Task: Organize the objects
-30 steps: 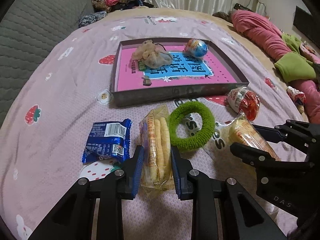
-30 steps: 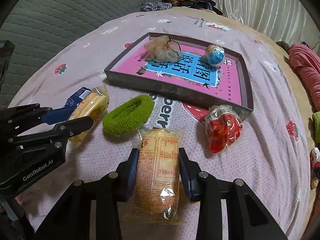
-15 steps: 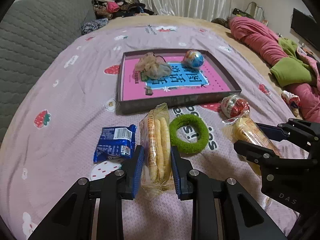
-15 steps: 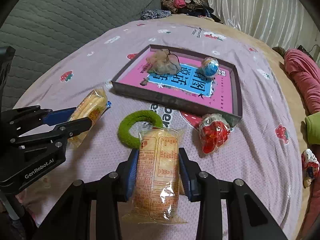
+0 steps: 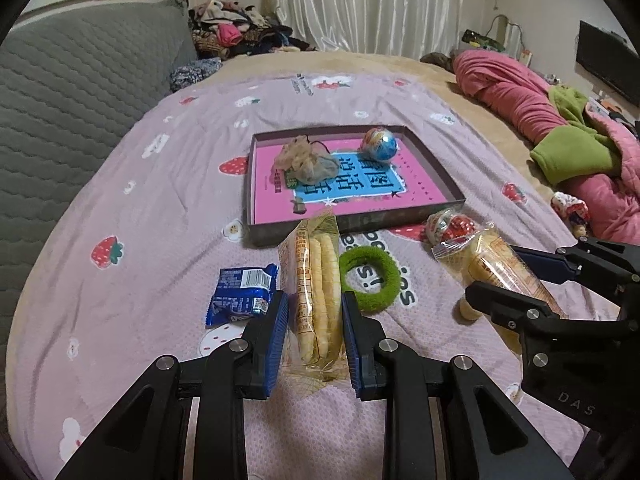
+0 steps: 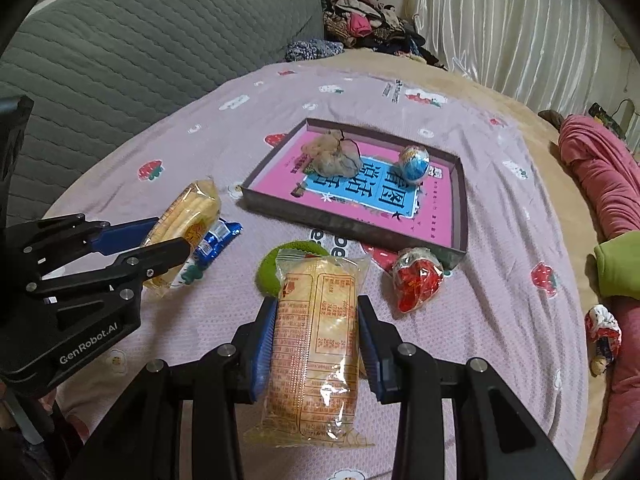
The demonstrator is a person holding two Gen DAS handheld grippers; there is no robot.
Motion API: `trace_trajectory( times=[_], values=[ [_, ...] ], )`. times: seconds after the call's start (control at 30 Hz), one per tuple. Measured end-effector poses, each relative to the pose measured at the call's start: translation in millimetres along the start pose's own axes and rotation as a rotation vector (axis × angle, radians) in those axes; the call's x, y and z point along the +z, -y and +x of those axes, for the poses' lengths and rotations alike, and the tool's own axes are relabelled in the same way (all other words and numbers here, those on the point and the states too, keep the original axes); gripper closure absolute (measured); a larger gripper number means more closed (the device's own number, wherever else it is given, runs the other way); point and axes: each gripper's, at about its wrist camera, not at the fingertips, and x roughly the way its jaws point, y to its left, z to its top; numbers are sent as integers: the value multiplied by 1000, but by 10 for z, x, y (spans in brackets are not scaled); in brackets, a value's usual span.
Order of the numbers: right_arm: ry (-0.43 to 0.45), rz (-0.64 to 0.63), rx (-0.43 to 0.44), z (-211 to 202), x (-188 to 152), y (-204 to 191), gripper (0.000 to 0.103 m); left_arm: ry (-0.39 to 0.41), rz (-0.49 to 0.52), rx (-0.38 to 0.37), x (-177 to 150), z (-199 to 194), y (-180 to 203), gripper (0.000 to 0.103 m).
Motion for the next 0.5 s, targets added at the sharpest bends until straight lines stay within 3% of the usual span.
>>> trace_trajectory(
  times=[0.5],
  values=[
    [75, 12, -16, -483, 61, 29, 64, 59, 7, 20, 135, -430, 51, 75]
  ],
)
